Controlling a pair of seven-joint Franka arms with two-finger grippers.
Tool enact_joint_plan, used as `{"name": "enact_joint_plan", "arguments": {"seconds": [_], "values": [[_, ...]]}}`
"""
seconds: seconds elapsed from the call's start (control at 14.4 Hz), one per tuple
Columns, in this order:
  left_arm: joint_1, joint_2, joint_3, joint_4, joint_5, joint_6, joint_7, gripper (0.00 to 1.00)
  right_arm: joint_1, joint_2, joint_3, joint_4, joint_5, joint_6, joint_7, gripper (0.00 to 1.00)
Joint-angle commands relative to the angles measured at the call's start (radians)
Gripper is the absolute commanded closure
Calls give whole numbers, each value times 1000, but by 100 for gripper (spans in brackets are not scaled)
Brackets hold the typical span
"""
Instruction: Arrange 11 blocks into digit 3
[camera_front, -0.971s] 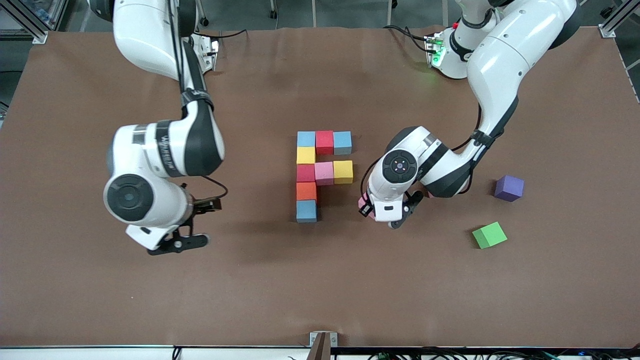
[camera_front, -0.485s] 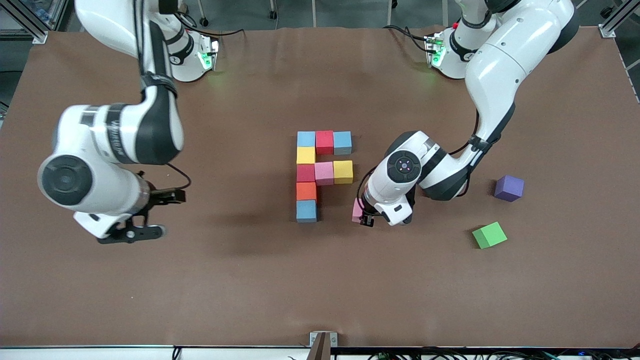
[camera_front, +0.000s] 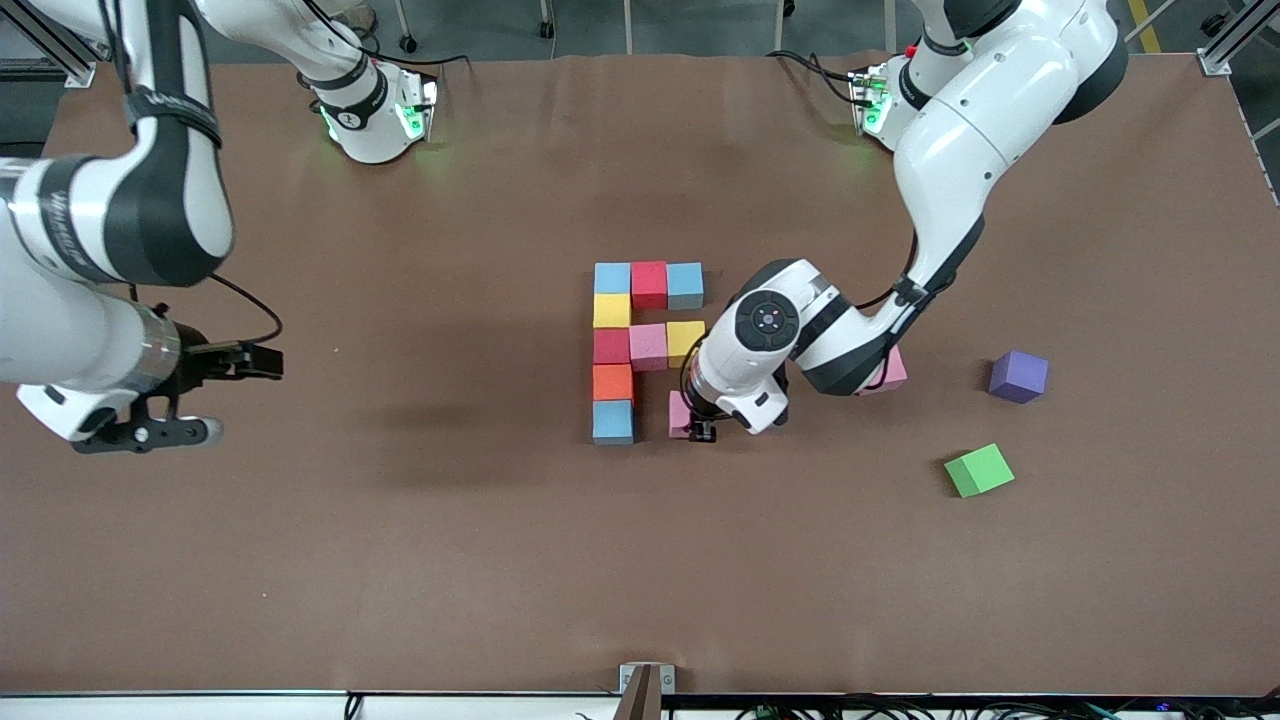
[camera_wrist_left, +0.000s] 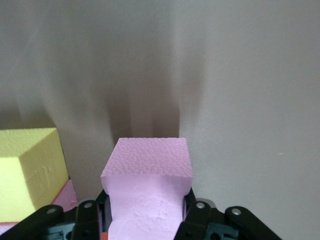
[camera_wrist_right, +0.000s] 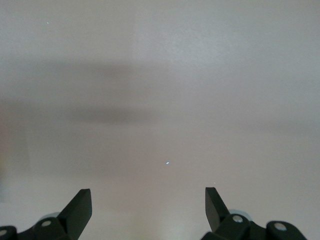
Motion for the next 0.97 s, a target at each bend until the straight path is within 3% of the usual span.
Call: {"name": "enact_joint_plan", "arguments": {"seconds": [0.0,0.21,0.42,0.49,0.9], "values": [[-91,22,81,62,-15,9,-28,67,-71,-126,99,-143,-65,65,60,0],[-131,65,99,123,-17,4,-27,67,-160,-145,215,-148,-92,52,173,0],[-144,87,98,148,-18,-2,-27,67,-329,-223,399,-235,-126,89,180,0],[-144,88,99,157,-26,-2,-27,67,-361,-255,433,-269,-128,97,178,0],[-162,102,99,177,-58,-3,-17,67,-378,-315,440,-277,-126,63,172,0]]}}
